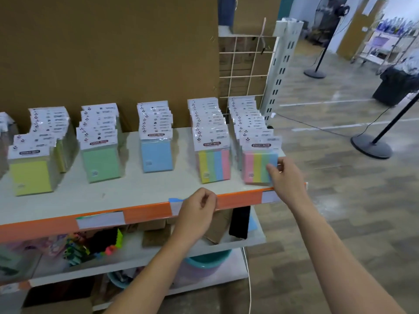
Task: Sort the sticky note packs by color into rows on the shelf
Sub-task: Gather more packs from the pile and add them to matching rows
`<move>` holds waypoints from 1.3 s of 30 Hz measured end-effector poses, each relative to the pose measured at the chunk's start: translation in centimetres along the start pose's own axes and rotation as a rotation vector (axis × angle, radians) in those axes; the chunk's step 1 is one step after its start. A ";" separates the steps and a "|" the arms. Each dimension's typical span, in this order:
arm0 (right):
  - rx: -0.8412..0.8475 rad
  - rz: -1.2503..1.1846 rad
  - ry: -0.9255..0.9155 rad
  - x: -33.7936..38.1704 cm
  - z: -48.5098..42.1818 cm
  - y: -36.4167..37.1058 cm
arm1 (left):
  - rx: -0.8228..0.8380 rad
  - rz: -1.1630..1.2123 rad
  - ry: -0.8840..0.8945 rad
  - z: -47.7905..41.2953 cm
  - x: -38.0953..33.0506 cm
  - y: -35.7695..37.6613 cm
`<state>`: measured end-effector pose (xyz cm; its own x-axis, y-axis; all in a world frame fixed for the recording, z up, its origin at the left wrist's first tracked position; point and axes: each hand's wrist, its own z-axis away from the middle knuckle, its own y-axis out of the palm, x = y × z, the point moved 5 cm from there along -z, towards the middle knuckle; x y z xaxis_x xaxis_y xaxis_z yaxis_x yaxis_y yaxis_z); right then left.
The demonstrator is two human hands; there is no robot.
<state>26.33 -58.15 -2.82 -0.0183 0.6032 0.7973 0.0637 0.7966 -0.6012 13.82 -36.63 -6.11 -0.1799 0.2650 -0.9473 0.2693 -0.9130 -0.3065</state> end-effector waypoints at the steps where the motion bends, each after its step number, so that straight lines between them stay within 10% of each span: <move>1: 0.020 0.021 0.010 -0.2 -0.6 0.0 | -0.017 -0.033 0.005 -0.1 -0.1 0.3; 19: -0.006 0.390 -0.069 0.6 0.2 2.5 | -0.031 -0.190 -0.016 0.2 -0.2 1.2; 29: -0.063 -0.123 -0.156 -0.5 3.6 0.5 | -0.093 0.077 -0.023 2.4 -0.6 -1.2; 39: 0.395 -0.426 -0.112 3.3 10.2 9.5 | -0.438 0.297 -0.140 9.8 3.8 -12.5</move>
<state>16.69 -48.15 -6.41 -0.0673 0.2105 0.9753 -0.3484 0.9110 -0.2206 0.45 -27.26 -5.00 -0.1523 -0.0552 -0.9868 0.6911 -0.7197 -0.0664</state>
